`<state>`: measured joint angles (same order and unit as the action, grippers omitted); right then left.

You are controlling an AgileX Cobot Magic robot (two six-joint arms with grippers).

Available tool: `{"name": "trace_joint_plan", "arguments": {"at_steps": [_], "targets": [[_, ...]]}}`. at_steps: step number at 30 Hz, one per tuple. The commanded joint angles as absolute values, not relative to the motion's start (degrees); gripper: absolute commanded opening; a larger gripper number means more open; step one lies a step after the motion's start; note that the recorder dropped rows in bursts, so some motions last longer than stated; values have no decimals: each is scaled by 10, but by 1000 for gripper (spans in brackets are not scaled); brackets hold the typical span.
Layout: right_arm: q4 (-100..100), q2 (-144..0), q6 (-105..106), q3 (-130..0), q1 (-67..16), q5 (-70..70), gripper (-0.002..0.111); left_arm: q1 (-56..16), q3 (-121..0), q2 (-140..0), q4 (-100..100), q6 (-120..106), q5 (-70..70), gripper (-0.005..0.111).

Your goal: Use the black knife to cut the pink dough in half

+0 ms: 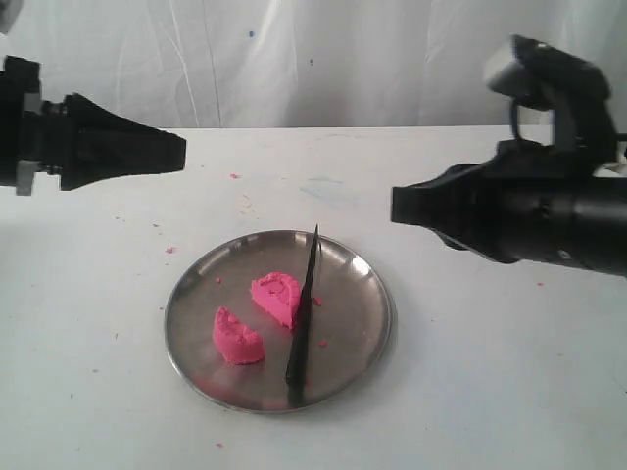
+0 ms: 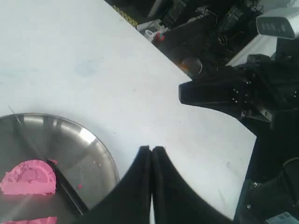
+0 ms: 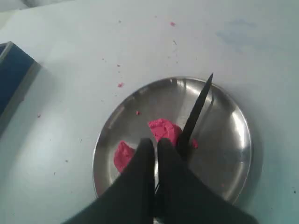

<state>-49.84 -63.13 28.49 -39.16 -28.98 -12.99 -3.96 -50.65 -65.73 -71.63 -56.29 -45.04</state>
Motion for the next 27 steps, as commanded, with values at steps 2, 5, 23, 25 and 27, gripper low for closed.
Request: {"name": "trace_joint_plan", "arguments": {"at_steps": [2, 5, 23, 25, 27], "targets": [[-475, -481, 285, -332, -286, -129, 0, -40, -454, -529, -716, -528, -406, 0], [-475, -420, 285, -318, -286, -149, 0, -40, -423, -468, -716, -510, -393, 0], [-478, -262, 284, -314, -286, -200, 0, -40, -398, -382, -684, -515, -394, 0], [-478, -262, 284, -314, -286, -200, 0, -40, -398, -382, -684, -515, -394, 0], [-478, -262, 284, -314, -286, -200, 0, -40, -398, -382, -684, -515, -394, 0]]}}
